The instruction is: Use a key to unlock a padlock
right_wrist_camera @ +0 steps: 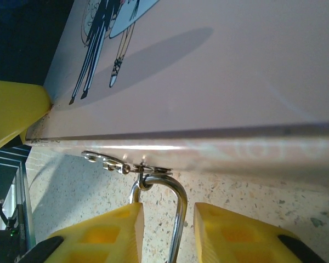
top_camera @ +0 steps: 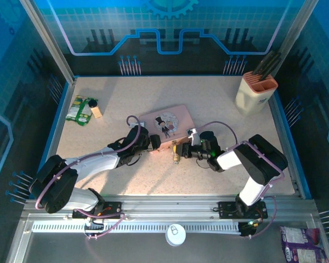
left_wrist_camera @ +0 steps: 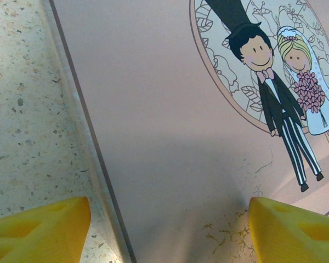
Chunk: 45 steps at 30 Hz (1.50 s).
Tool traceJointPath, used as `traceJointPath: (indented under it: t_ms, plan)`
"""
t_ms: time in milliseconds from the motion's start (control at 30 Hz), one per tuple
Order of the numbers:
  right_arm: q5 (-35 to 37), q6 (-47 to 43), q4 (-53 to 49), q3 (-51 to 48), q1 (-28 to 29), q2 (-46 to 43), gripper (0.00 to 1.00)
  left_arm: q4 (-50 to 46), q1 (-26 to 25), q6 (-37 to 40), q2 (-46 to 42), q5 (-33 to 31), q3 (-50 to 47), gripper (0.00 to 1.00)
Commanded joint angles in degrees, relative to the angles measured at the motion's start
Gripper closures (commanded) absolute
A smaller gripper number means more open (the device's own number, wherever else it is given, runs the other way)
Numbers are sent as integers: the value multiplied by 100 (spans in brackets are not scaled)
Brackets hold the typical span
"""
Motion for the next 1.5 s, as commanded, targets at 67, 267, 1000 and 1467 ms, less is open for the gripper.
traceJointPath:
  t_ms: [67, 267, 1000, 1467]
  plan:
    - [157, 29, 42, 137, 164, 183, 74, -591, -60, -14, -26, -51, -243, 25]
    - [343, 51, -6, 161, 233, 228, 77, -585, -68, -55, -66, -62, -261, 25]
    - [871, 1174, 1190, -279, 323, 328, 100, -625, -131, -351, -100, -262, -358, 25]
    - [2148, 1503, 929, -548, 751, -155, 100, -681, -209, -604, -85, -427, -349, 26]
